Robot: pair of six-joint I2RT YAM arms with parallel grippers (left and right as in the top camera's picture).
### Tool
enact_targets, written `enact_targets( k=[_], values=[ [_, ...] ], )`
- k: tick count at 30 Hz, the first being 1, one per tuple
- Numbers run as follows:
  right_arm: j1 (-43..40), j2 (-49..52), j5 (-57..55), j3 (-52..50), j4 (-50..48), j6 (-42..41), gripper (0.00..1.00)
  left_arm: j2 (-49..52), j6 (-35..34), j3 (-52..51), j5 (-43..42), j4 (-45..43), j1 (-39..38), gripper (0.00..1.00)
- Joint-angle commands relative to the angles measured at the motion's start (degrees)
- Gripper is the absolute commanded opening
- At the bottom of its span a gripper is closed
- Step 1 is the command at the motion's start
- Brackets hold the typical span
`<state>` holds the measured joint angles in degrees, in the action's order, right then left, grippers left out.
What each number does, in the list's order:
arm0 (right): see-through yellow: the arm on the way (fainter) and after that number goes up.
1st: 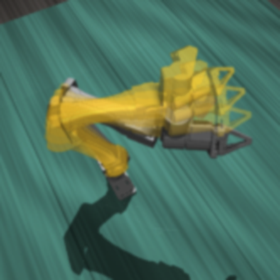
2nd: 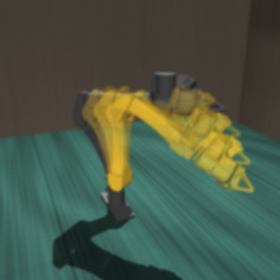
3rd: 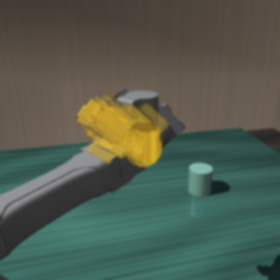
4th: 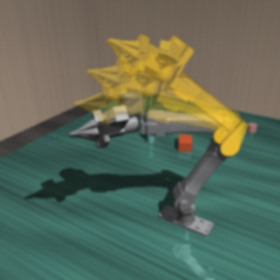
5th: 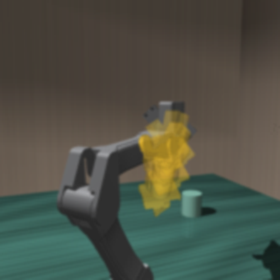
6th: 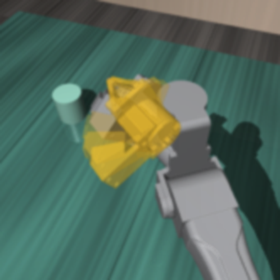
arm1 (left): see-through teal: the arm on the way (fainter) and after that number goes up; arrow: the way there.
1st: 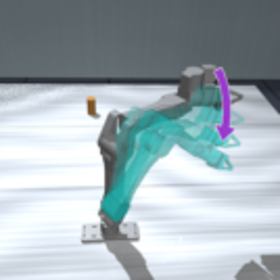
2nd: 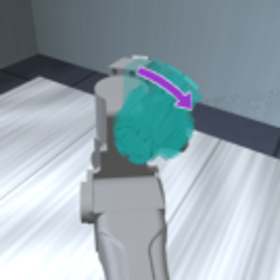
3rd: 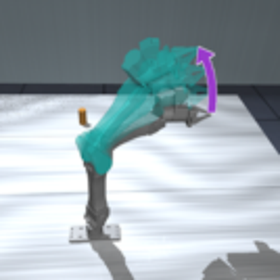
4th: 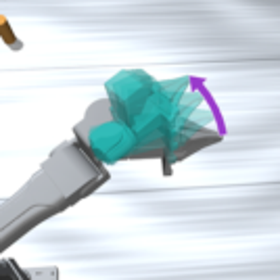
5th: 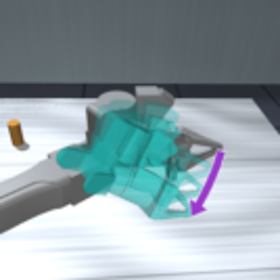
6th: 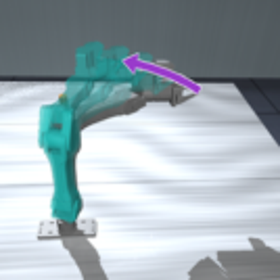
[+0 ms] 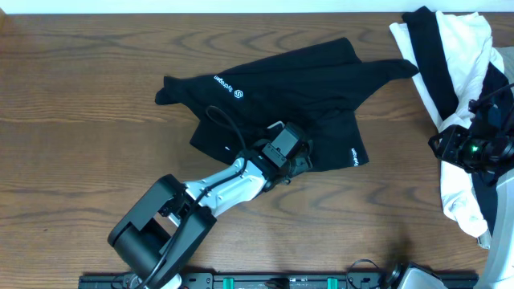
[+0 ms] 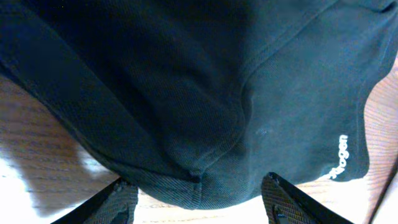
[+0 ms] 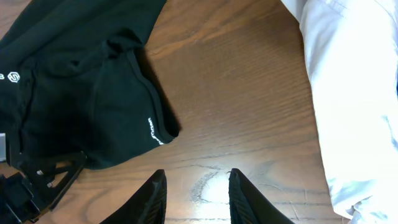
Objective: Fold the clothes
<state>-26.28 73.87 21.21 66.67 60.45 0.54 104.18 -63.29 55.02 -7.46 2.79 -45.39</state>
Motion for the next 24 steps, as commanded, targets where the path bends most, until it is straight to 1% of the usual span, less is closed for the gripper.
enact_targets(
  k=[1, 4, 7, 9, 14, 17, 21, 24],
  values=[
    [0.48, -0.37, 0.9, 0.07, 0.39, 0.81, 0.32, 2.14, -1.18, 0.35, 0.92, -0.24, -1.2, 0.66],
    [0.48, -0.37, 0.9, 0.07, 0.87, 0.81, 0.32, 4.04, -1.27, 0.35, 0.9, -0.52, -2.14, 0.66],
    [0.48, -0.37, 0.87, 0.07, 0.83, 0.81, 0.32, 5.42, -3.34, 0.35, 0.87, -0.5, -2.82, 0.66],
    [0.48, -0.37, 0.9, 0.07, 0.85, 0.81, 0.32, 5.88, -3.48, 0.35, 0.96, -0.61, -2.84, 0.66],
    [0.48, -0.37, 0.87, 0.07, 0.92, 0.81, 0.32, 5.88, -3.43, 0.35, 1.57, -0.72, -2.75, 0.49],
    [0.48, -0.37, 0.87, 0.07, 1.29, 0.81, 0.31, 5.88, -3.43, 0.35, 1.57, -0.72, -2.73, 0.43],
    [0.48, -0.37, 0.9, 0.07, 1.31, 0.81, 0.31, 5.88, -3.13, 0.35, 4.09, -0.26, -2.75, 0.25],
    [0.48, -0.37, 0.9, 0.07, 1.33, 0.81, 0.31, 5.88, -2.78, 0.35, 7.21, 0.33, -2.75, 0.21]
  ],
)
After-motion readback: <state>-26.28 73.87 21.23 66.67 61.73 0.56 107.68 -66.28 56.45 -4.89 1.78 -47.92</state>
